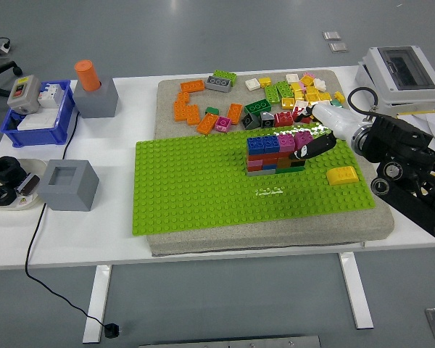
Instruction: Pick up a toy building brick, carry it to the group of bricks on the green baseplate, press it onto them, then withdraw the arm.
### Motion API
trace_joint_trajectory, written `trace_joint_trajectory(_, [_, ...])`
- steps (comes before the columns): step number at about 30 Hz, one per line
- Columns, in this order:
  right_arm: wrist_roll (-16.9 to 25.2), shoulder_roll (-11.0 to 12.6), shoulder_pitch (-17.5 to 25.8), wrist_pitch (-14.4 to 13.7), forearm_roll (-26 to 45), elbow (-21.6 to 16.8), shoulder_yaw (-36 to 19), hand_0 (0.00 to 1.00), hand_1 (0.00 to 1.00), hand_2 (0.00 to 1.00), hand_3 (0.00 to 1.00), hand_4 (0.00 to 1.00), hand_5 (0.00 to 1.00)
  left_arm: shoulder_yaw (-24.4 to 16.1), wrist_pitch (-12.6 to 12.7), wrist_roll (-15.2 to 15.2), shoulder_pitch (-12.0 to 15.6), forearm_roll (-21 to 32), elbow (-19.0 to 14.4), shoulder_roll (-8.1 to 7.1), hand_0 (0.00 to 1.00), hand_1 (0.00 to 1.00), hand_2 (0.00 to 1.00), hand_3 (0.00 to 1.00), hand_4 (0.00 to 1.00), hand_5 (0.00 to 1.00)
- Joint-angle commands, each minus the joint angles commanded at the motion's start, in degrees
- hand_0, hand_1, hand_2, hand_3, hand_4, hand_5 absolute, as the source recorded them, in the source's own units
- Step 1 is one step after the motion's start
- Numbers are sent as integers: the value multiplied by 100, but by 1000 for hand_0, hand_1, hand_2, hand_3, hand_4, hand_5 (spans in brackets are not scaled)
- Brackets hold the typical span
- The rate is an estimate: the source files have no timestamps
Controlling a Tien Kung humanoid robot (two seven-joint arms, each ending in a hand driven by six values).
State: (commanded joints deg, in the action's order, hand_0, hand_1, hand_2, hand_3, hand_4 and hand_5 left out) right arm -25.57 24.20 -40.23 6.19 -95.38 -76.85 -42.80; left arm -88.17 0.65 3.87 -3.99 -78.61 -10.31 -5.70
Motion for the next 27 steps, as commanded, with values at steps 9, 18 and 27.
trace_joint_trajectory(9, [138,279,432,-156,-25,-589,-364,914,863,896,691,998,377,-5,2,-4,31,9,0,16,629,583,546,575,598,223])
trace_joint_trajectory(18, [242,312,635,-252,-63,-633,-507,915,863,891,633,998,397,5,2,-5,38,16,0,36,629,583,547,575,598,225])
trace_joint_trajectory(27, [284,241,772,-299,-62,-649,-571,917,861,889,610,998,417,17,-1,1,43,20,0,40,629,584,548,576,596,229])
